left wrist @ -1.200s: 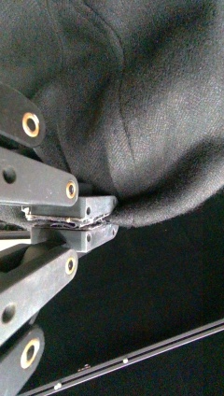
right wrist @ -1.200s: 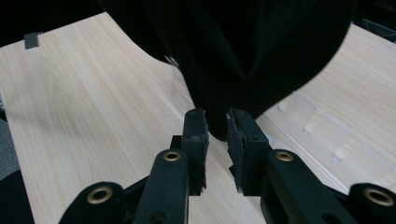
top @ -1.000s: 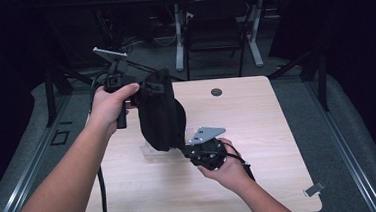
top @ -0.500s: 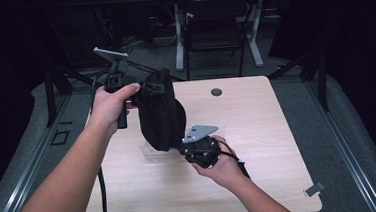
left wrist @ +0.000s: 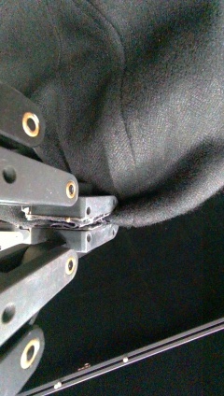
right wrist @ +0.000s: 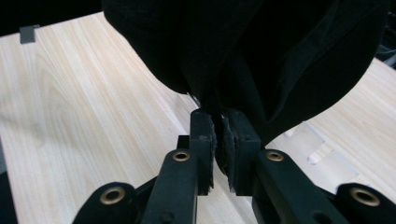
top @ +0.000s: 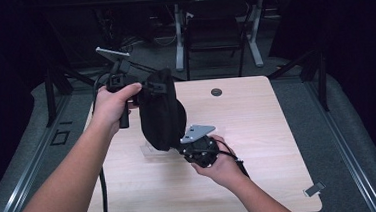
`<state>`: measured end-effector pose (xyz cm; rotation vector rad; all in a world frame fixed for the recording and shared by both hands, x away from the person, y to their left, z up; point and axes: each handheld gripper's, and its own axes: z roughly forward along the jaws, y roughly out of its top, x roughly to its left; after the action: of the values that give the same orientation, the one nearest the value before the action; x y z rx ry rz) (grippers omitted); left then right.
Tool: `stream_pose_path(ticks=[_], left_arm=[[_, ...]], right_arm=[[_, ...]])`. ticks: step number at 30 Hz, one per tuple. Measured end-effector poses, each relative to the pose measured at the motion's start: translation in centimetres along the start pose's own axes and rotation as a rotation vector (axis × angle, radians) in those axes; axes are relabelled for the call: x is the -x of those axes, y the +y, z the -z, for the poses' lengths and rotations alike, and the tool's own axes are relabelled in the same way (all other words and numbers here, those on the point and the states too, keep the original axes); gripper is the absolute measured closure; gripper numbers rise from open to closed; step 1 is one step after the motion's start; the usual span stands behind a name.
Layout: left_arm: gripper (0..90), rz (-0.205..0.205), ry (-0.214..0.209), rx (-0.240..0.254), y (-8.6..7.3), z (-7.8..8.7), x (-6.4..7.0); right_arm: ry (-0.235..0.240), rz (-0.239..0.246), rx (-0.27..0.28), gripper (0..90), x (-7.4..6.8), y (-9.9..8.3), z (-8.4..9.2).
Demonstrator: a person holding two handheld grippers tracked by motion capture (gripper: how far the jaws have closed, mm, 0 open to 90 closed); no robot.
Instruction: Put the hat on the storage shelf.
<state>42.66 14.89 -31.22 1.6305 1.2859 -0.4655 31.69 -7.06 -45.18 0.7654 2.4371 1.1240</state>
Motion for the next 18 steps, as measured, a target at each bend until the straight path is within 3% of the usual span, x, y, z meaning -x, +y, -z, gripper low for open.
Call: stream_pose_path(ticks=[6, 18], left_arm=[[86.0, -0.024, 0.004, 0.000, 0.0, -0.2, 0.1], [70.0, -0.017, -0.018, 0.050, 0.0, 0.9, 0.0]], right_arm=[[-0.018, 0.029, 0.000, 84.2, -0.2, -0.2, 0.1], [-0.031, 0.033, 0.014, 84.7, -0.1, -0.5, 0.3]])
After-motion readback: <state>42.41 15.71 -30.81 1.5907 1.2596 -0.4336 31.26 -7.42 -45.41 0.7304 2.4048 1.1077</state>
